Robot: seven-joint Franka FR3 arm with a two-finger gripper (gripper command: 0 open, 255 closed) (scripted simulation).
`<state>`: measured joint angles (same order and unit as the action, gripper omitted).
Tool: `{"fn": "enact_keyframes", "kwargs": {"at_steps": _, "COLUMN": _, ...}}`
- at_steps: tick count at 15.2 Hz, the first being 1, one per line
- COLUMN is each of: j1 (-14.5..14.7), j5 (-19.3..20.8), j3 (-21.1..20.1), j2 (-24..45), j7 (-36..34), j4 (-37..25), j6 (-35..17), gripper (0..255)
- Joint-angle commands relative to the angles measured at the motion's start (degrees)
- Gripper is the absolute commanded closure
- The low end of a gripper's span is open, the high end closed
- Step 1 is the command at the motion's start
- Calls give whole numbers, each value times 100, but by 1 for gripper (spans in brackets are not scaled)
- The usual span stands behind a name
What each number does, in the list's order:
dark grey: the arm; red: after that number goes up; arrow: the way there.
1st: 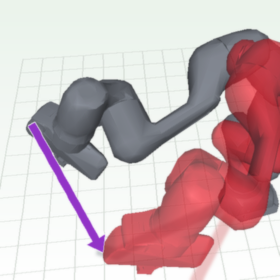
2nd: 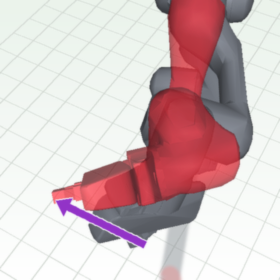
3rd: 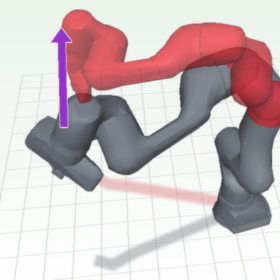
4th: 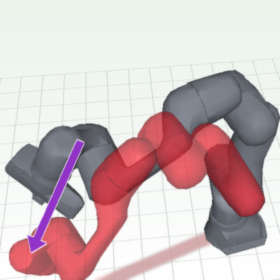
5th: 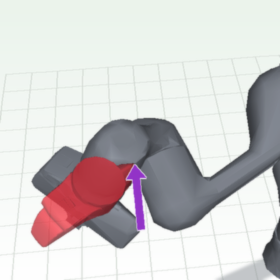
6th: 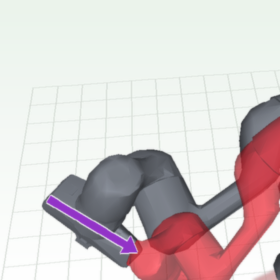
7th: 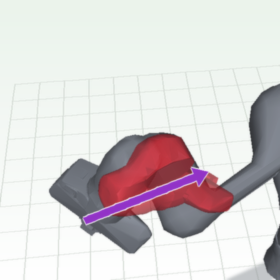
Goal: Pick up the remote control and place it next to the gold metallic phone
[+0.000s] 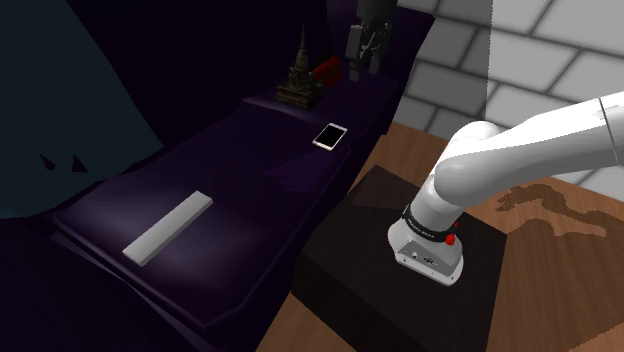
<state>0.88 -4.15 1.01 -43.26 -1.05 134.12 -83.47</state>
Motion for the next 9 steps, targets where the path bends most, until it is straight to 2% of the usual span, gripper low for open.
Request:
{"fn": "enact_keyframes", "kwargs": {"at_steps": 1, "j1": 0, "j5": 0, "j3": 0, "j2": 0, "j7": 0, "j4": 0, "j6": 0, "gripper": 0}}
{"fn": "enact_keyframes", "kwargs": {"at_steps": 9, "j1": 20, "j5": -955, "j3": -1229, "j2": -227, "j7": -2005, "j4": 790, "j6": -857, "gripper": 0}}
